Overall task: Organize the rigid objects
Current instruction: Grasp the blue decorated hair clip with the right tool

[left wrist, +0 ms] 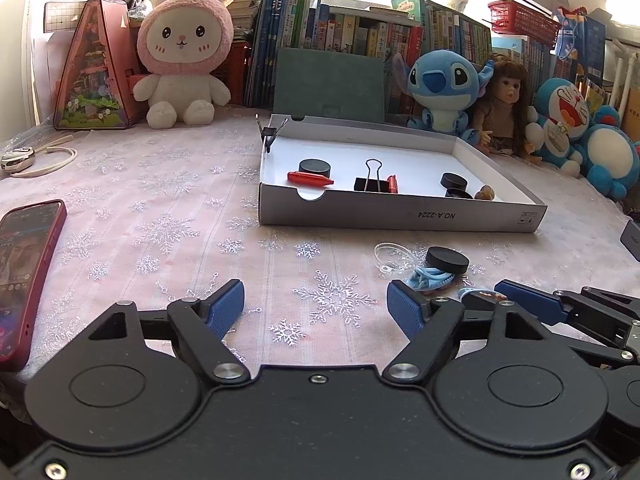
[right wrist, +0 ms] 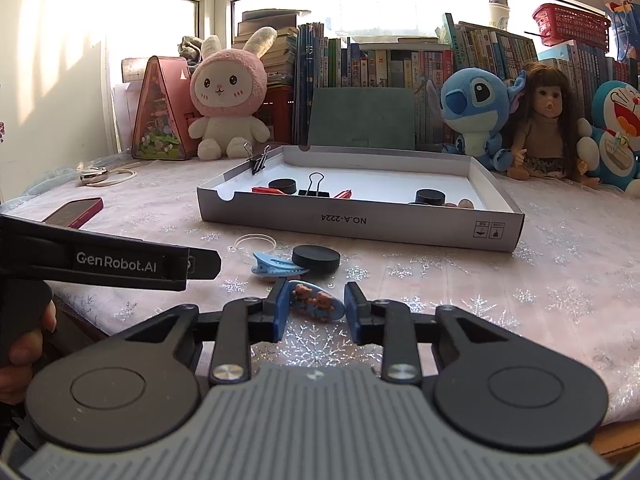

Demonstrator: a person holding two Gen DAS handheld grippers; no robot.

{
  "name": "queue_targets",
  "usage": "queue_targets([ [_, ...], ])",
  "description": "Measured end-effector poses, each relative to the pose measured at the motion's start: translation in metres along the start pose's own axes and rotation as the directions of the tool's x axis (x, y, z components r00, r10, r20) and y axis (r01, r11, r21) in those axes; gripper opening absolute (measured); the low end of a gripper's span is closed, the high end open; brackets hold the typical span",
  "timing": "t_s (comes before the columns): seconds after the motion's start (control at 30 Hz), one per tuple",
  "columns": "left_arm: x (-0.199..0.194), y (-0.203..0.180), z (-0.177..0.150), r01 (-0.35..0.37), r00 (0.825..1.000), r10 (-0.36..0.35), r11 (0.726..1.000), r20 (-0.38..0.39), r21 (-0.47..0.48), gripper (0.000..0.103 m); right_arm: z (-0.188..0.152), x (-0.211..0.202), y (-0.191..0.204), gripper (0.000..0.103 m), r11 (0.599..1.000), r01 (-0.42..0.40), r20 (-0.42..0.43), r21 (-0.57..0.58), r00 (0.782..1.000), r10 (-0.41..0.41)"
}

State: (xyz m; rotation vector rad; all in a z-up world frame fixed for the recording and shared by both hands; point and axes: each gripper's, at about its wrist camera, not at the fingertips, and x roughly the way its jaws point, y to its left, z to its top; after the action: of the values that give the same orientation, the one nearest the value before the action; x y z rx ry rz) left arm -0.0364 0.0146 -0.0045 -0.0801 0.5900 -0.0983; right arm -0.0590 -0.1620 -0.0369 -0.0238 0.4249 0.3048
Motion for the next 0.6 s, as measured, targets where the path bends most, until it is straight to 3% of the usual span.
queue_targets([
  [0.17, 0.001, -0.008, 0.002, 0.032, 0.999, -0.032, 0.999, -0.005, 0.008, 0.069, -0.001, -0.003, -0.007, 0.036, 0.999, 0.034, 0.002, -0.003, 0.999, -0.034],
  [0.37, 0.011, -0.017, 0.006, 0.02, 1.0, -0.02, 0.999, -0.003, 0.039, 0.057, 0.0, -0.006, -0.024, 0.037, 0.995, 0.097, -0.004, 0.022, 0.995, -0.097],
  [0.6, 0.02, -0.028, 0.01, 0.017, 1.0, -0.017, 0.997, -0.003, 0.076, 0.056, 0.0, -0.008, -0.044, 0.037, 0.985, 0.152, -0.008, 0.078, 0.988, -0.151],
])
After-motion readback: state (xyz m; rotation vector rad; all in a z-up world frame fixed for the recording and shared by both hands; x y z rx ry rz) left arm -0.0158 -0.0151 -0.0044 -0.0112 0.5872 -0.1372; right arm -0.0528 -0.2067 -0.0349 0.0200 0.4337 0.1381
